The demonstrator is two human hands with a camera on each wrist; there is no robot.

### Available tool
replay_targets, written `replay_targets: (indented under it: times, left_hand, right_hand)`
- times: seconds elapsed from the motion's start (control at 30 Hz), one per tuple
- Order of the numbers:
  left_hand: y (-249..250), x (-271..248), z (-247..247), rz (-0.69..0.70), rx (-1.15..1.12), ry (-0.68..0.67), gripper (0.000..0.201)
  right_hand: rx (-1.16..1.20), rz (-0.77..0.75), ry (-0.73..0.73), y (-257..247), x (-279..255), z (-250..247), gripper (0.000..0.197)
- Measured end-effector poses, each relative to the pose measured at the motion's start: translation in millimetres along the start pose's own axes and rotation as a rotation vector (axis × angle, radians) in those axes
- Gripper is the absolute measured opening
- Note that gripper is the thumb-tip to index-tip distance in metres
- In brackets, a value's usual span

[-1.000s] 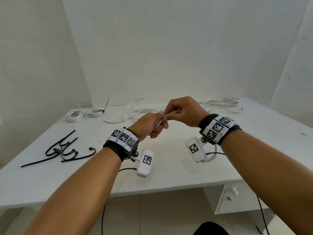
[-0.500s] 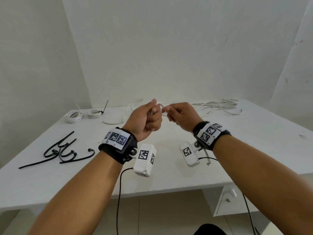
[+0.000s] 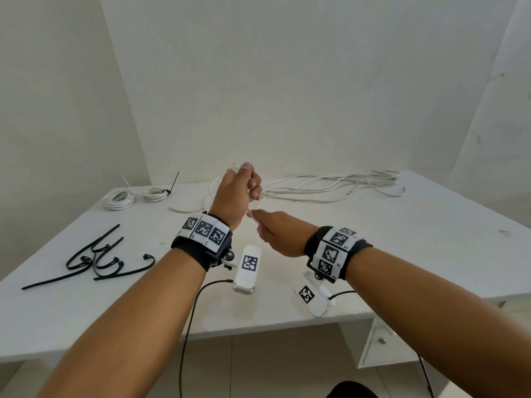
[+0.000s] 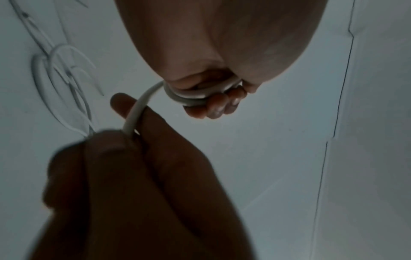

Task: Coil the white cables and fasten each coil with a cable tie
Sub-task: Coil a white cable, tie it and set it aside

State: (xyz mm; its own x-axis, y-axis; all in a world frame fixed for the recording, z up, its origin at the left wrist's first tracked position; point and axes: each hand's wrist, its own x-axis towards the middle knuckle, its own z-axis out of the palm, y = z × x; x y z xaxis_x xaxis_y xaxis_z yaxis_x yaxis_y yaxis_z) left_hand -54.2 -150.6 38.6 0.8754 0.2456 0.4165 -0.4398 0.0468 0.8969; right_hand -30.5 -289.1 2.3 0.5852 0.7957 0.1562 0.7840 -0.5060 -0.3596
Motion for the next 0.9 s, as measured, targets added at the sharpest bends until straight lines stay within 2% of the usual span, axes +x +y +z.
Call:
replay_targets:
  times: [0.1, 0.23, 0.33, 0.43, 0.53, 0.6, 0.7, 0.8, 0.9]
  left_hand:
    - [-13, 2, -11, 0.005, 0.268, -0.008, 0.03]
    - [-20, -1, -18, -0.021, 0.563, -0.116, 0.03]
    - [-20, -9, -22, -0.115, 0.719, -0.185, 0.031]
    - [-13, -19, -20, -0.206, 0.841, -0.283, 0.033]
    - [-3, -26, -17, -0.18, 0.911, -0.39, 0.035]
    - [-5, -27, -17, -0.222, 0.777, -0.439, 0.048]
    - [-13, -29, -17, -0.311, 0.476, -0.417, 0.062]
    - [-9, -31, -12, -0.309, 0.274, -0.451, 0.056]
    - [-1, -31, -7, -0.282, 0.257, -0.492, 0.048]
  right_hand:
    - [-0.088, 0.004, -0.025, -3, 0, 3, 0.036]
    - [-0.273, -0.016, -0.039, -10, -4, -3, 0.03]
    - [-0.357, -0.086, -0.004, -12, -6, -16, 0.025]
    - [-0.299, -0.143, 0.0, -12, -7, -31, 0.021]
    - [-0.189, -0.182, 0.039, -13, -7, -47, 0.014]
    - [-0.089, -0.171, 0.136, -9, -8, -61, 0.011]
    - [0.018, -0.139, 0.202, -2, -8, -76, 0.01]
    - [0.161, -0.147, 0.262, 6, -9, -81, 0.008]
    - [0.308, -0.136, 0.346, 15, -9, -86, 0.009]
